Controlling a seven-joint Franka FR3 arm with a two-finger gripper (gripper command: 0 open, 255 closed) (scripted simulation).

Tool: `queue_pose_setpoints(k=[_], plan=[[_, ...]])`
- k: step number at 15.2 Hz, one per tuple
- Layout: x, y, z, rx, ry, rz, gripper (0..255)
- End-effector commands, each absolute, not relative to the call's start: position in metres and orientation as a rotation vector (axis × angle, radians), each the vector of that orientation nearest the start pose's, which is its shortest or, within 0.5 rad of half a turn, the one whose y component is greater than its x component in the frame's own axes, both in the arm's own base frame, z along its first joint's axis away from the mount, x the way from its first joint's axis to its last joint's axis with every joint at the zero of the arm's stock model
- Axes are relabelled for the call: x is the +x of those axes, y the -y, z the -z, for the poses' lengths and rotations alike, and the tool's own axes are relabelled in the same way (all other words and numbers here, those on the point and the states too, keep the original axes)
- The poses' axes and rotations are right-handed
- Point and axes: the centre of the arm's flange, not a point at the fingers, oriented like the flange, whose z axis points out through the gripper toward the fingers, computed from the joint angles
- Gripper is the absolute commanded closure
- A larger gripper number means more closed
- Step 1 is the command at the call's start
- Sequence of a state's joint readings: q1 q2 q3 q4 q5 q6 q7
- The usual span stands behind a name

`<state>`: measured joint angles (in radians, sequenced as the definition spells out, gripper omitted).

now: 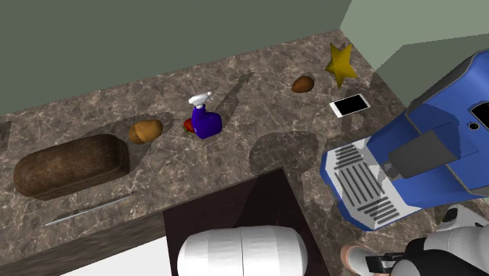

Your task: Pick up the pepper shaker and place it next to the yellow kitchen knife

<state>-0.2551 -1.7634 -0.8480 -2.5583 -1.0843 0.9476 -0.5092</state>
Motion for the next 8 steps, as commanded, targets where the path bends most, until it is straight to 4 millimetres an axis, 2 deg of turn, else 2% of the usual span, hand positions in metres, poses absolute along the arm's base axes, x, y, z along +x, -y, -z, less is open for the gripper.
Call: queue_pose_setpoints(k=[1,6,8], plan=[[-0.099,0.301,-0.437,-3.095,-0.43,-0.138,255],[-0.099,0.301,-0.41,-3.095,-0.43,-0.138,255],[-0.099,0.301,-0.407,-3.095,-0.43,-0.138,255]])
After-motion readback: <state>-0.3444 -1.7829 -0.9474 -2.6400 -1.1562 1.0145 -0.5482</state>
